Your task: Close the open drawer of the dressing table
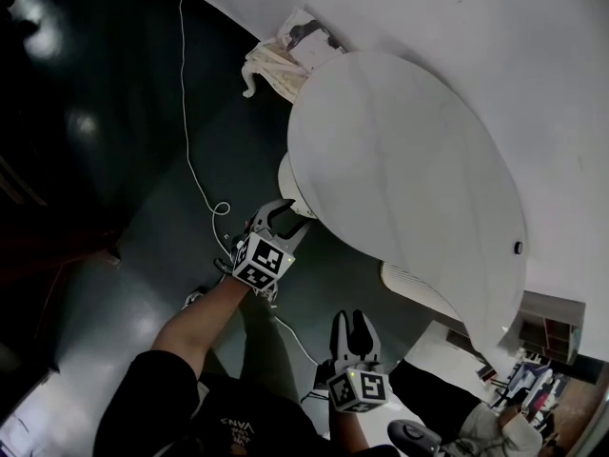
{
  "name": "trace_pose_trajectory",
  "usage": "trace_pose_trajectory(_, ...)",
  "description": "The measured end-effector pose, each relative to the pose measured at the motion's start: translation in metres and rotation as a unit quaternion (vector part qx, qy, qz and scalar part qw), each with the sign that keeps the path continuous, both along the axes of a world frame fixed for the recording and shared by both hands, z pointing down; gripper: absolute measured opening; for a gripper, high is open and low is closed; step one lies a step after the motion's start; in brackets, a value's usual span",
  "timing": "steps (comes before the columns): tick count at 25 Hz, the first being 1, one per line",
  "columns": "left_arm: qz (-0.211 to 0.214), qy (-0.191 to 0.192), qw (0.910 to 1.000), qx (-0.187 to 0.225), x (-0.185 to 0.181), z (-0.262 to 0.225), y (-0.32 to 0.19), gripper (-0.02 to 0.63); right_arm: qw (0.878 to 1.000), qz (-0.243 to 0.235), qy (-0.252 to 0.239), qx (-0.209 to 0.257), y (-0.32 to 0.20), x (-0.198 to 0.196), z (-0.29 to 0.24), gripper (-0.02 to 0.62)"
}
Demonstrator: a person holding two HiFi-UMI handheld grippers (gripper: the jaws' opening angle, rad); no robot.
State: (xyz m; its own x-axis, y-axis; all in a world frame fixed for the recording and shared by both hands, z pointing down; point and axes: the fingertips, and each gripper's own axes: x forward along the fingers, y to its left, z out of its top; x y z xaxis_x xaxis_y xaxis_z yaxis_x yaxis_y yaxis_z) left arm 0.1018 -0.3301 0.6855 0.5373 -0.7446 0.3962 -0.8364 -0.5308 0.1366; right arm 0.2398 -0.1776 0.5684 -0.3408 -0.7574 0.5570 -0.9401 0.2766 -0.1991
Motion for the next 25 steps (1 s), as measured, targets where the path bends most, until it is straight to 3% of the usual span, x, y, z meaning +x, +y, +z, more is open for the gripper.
trace_pose_trajectory(17,0.076,-0.007,0.9961,0.042,-0.058,-0.126,0.129,0.202,0.996,0.039,-0.028,0.072,0.067,-0.056,-0.066,0.152)
trace_pose_trajectory(25,0.123,-0.020,0.9902,0.065,-0.075,-0.178,0.197,0.195,0.993,0.043,-0.035,0.105,0.112,-0.085,-0.097,0.150)
